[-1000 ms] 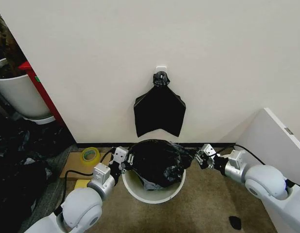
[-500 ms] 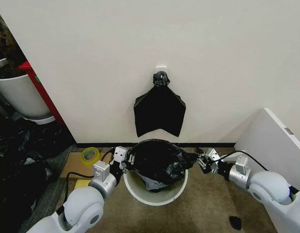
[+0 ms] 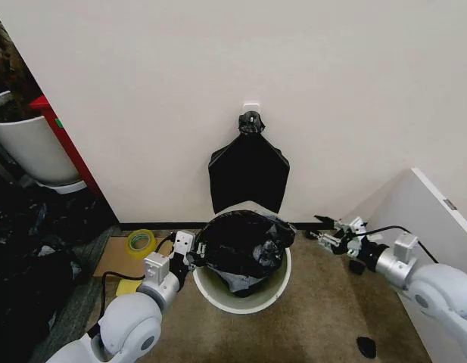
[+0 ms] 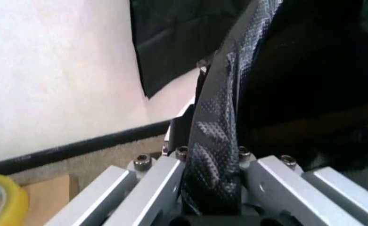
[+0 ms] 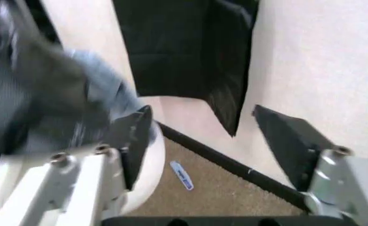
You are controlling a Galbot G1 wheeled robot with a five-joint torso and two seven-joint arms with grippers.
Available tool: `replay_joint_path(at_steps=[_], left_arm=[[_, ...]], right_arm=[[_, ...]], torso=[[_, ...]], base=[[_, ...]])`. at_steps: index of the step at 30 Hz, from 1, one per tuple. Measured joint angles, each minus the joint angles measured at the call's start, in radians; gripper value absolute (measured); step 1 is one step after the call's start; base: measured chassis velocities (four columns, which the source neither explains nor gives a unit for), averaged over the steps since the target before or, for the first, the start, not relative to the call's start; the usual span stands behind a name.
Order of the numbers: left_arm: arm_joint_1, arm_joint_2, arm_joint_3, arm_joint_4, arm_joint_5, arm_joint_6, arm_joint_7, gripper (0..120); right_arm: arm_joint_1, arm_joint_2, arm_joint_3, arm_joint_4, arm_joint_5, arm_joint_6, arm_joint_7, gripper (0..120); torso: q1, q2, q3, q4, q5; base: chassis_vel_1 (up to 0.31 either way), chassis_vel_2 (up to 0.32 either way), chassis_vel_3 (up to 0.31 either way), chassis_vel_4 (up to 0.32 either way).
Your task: Place the garbage bag over the trash bin.
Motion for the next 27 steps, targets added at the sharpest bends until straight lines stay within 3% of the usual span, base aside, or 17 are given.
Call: replay_joint_path(at_steps=[4,5,7,8,12,15,25,27], left_arm=[[0.006,-0.008,-0.002,0.000,0.003,0.002,-0.004,0],[0.006,-0.008,-0.002,0.000,0.003,0.002,-0.004,0],[0.005,-0.011,-0.001,0.000,0.006,0.002,-0.004,0],[0.003,-0.011,0.002,0.006,0.009,0.002,-0.004,0],[0.002,-0.009,0.004,0.009,0.010,0.001,-0.003,0],[-0.001,-0.009,0.012,0.007,0.010,0.001,0.000,0],[0.003,-0.001,0.016,-0.011,0.012,0.001,0.006,0],[0.003,-0.001,0.016,-0.014,0.013,0.001,0.006,0]], right_arm=[[-0.065,0.033,0.067,0.111,0.100,-0.107,0.140,85],[-0.065,0.033,0.067,0.111,0.100,-0.107,0.140,85],[-0.096,0.055,0.084,0.196,0.149,-0.154,0.200,91],[-0.106,0.089,0.070,0.317,0.224,-0.234,0.299,99],[-0.079,0.129,-0.010,0.416,0.302,-0.333,0.454,100],[-0.057,0.166,-0.072,0.448,0.330,-0.380,0.554,94],[-0.056,0.174,-0.076,0.447,0.345,-0.379,0.575,65],[-0.057,0.175,-0.075,0.446,0.351,-0.379,0.573,53]], torso=[[0.000,0.000,0.000,-0.0005,0.0001],[0.000,0.000,0.000,-0.0005,0.0001],[0.000,0.000,0.000,-0.0006,0.0000],[0.000,0.000,0.000,-0.0004,-0.0006],[0.000,0.000,0.000,-0.0003,0.0000],[0.000,0.000,0.000,-0.0003,0.0000],[0.000,0.000,0.000,-0.0003,0.0000],[0.000,0.000,0.000,-0.0003,0.0000]], base=[[0.000,0.000,0.000,0.000],[0.000,0.000,0.000,0.000],[0.000,0.000,0.000,0.000],[0.000,0.000,0.000,0.000],[0.000,0.000,0.000,0.000],[0.000,0.000,0.000,0.000],[0.000,0.000,0.000,0.000],[0.000,0.000,0.000,0.000]])
